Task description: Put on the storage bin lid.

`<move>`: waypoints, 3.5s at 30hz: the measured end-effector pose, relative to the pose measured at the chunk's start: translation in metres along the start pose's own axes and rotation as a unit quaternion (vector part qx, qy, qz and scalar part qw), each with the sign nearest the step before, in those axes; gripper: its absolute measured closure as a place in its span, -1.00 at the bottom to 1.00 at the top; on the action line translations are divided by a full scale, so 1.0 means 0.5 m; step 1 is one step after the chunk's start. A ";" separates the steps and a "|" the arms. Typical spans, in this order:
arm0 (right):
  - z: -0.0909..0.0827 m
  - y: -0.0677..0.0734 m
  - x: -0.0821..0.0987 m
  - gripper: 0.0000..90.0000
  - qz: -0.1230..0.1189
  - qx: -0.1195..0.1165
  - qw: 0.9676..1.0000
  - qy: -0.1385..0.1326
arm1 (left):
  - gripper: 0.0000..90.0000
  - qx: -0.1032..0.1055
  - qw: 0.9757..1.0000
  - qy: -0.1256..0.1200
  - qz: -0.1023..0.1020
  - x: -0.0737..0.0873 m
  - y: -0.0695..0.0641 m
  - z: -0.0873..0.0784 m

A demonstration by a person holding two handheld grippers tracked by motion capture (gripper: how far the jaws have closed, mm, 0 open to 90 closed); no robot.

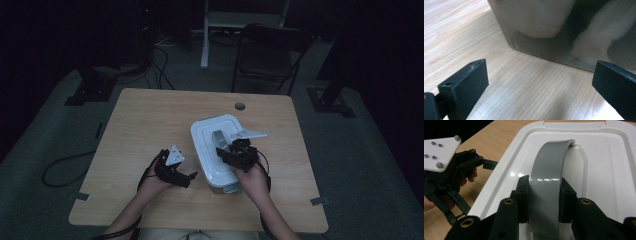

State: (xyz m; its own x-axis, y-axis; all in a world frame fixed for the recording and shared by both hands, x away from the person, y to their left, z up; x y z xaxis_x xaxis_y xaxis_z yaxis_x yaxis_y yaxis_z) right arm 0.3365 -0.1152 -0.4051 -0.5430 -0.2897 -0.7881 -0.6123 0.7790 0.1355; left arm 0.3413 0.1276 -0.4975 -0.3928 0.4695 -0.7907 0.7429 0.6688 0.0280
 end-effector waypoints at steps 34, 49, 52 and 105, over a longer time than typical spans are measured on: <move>-0.050 -0.020 -0.014 -0.15 0.008 -0.036 0.999 -0.028 | -0.97 0.001 1.000 -0.004 -0.007 -0.009 0.007 -0.005; -0.101 -0.099 -0.005 -0.69 -0.001 0.008 0.997 -0.078 | -0.97 0.003 1.000 -0.005 -0.014 -0.009 0.009 -0.001; -0.105 -0.113 0.001 -0.69 -0.001 0.019 0.995 -0.097 | -0.97 0.004 1.000 -0.004 -0.014 -0.008 0.009 -0.001; 0.034 -0.237 0.229 -0.55 0.026 0.039 0.998 -0.044 | -0.97 -0.015 1.000 0.013 -0.017 -0.056 0.047 0.042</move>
State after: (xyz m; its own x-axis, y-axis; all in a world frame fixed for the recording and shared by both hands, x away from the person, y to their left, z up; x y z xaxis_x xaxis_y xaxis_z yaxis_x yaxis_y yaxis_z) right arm 0.3567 -0.2311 -0.5217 -0.5182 -0.2005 -0.8314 -0.5360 0.8337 0.1330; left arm 0.3812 0.1183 -0.4874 -0.4318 0.4608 -0.7754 0.7124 0.7015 0.0201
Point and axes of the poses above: each handheld gripper's, and its own axes: z roughly forward along the jaws, x roughly out of its underside, y roughly to its left, the point moved 1 cm from there along z, roughly forward along the jaws, and after that the axes turned 3 degrees about -z, right-handed, at the moved point
